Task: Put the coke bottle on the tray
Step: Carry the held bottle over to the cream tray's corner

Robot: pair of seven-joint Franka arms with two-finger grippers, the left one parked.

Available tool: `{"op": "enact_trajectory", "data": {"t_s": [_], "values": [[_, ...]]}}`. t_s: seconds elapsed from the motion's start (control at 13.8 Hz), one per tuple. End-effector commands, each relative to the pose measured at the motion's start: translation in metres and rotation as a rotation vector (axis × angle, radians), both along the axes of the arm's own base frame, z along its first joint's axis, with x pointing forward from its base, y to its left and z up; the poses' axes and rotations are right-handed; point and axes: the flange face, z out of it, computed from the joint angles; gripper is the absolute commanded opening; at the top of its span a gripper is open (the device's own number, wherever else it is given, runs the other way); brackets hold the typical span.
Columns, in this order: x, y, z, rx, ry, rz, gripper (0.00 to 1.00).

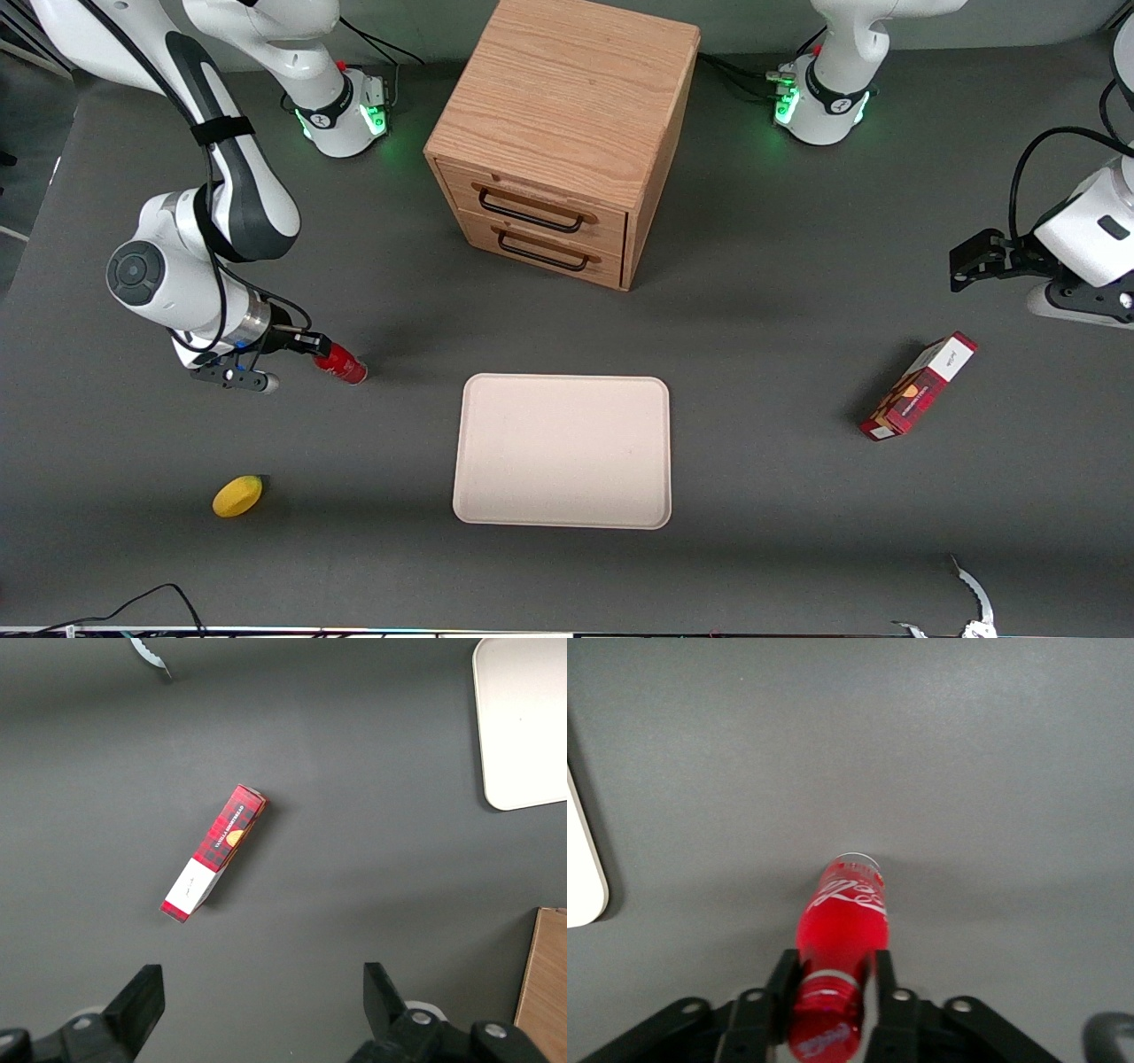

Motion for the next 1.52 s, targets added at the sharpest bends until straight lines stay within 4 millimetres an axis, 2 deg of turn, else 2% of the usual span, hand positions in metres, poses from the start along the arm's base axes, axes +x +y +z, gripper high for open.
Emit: {"op": "enact_trajectory", "data": {"t_s": [0.0,0.14,0.22,0.36,0.43,0.65,0.8,0.94,1.08,1.3,1.45], "values": [[-0.003,0.006,0.011,-0.014,-0.022,0.016,0.00],[0.004,0.007,0.039,-0.017,-0.007,0.026,0.00],[0.010,0.007,0.066,-0.019,0.009,0.032,0.00],[0.018,0.002,0.133,-0.029,0.036,0.076,0.00],[0.022,-0.006,0.166,-0.023,0.039,0.107,0.00],[0.030,0.002,0.260,0.007,0.037,0.142,0.00],[0.044,0.013,0.288,0.033,0.051,0.112,0.00],[0.064,0.043,0.296,0.051,0.042,0.065,0.00],[0.091,0.080,0.278,0.096,0.040,-0.031,0.00],[0.127,0.132,0.228,0.132,-0.008,-0.200,0.00],[0.148,0.169,0.174,0.115,-0.046,-0.319,0.00]]}}
